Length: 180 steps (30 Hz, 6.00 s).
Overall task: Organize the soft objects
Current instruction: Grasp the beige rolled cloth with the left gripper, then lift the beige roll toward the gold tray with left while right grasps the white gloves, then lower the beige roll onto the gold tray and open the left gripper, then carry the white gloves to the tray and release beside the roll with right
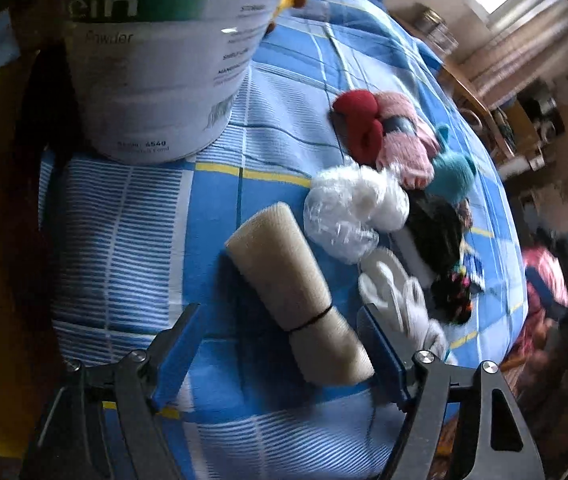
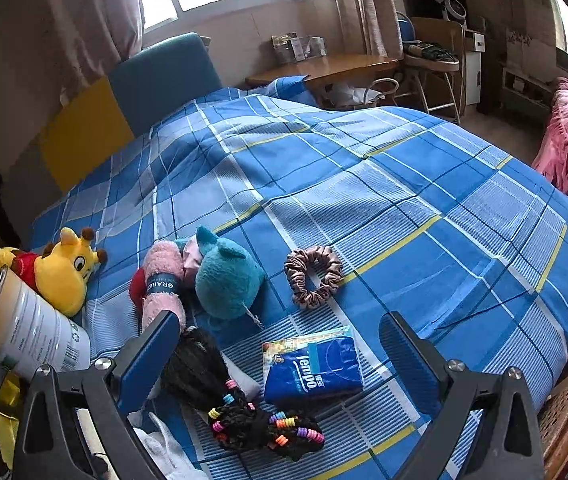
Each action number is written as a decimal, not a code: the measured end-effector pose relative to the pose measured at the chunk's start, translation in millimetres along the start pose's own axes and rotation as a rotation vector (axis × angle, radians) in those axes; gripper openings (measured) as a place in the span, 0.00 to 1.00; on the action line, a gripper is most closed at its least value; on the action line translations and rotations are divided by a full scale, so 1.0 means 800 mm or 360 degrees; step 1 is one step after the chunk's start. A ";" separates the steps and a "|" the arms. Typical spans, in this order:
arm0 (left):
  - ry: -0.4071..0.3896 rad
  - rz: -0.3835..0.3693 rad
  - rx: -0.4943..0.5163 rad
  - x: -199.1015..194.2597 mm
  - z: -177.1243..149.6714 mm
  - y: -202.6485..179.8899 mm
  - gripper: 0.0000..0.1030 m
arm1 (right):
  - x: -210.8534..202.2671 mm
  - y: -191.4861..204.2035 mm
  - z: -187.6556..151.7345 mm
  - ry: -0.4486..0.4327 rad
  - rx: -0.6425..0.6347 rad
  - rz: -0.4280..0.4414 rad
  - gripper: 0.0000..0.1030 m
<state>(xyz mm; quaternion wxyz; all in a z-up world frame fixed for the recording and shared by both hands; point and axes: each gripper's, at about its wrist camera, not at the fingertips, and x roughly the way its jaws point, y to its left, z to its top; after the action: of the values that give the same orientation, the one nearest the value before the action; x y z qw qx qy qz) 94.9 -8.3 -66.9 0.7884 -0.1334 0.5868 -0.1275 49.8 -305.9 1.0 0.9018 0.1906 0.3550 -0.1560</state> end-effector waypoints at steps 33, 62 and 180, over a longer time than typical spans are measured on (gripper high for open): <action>-0.0215 0.0081 0.0368 -0.007 -0.049 0.000 0.23 | 0.052 0.124 -0.106 0.0888 -0.0838 0.0243 0.61; -0.0561 0.0061 0.0019 -0.149 -0.064 0.131 0.20 | 0.058 0.144 -0.149 0.0882 -0.0953 0.0049 0.41; -0.0889 0.0627 -0.0433 -0.253 -0.154 0.299 1.00 | 0.040 0.587 -0.280 0.0919 -0.1375 0.0884 0.41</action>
<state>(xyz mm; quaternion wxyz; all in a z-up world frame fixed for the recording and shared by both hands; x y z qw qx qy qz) -68.8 279.3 -6.2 0.9027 -0.1510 0.3750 0.1472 137.4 204.0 -63.5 0.7717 -0.0737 0.5543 0.3030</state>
